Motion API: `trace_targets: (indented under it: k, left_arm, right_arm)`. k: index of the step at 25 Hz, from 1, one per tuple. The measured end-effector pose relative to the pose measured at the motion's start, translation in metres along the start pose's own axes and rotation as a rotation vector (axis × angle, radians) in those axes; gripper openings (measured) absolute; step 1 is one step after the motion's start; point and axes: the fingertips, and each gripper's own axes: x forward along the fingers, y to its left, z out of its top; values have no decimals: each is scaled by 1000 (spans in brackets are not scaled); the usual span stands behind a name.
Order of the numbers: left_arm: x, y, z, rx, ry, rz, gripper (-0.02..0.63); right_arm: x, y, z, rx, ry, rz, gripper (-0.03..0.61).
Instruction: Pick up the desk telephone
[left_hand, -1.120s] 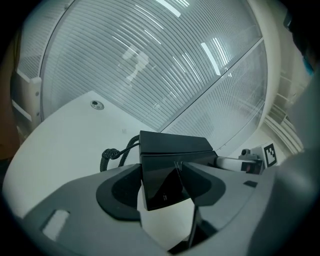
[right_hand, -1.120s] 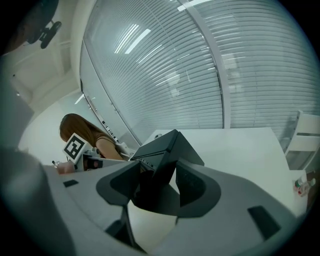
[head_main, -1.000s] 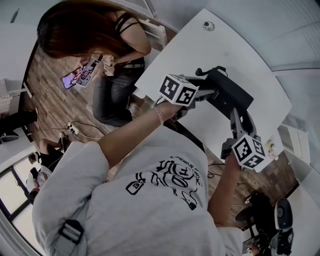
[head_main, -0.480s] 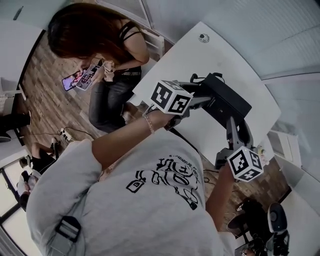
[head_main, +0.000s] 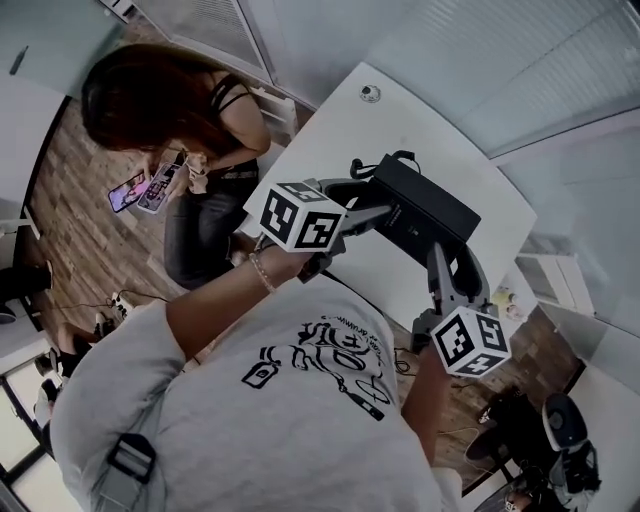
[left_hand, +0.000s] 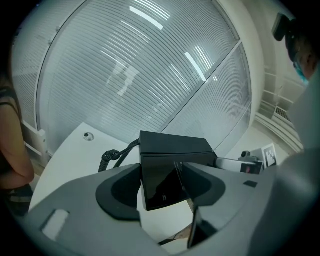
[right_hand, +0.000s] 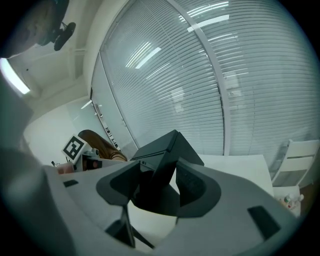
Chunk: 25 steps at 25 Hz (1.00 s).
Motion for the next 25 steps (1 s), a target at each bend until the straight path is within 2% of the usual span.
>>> trace_targets:
  k: [12,25]
  left_arm:
    - [-14,-15,11,35,-16,-13,245]
    - [-11,-16,9,36,-19,-11,245]
  right_arm:
    - [-14,10,10,3,-42,-10,216]
    - [-14,5,8,11,-47,-2,215]
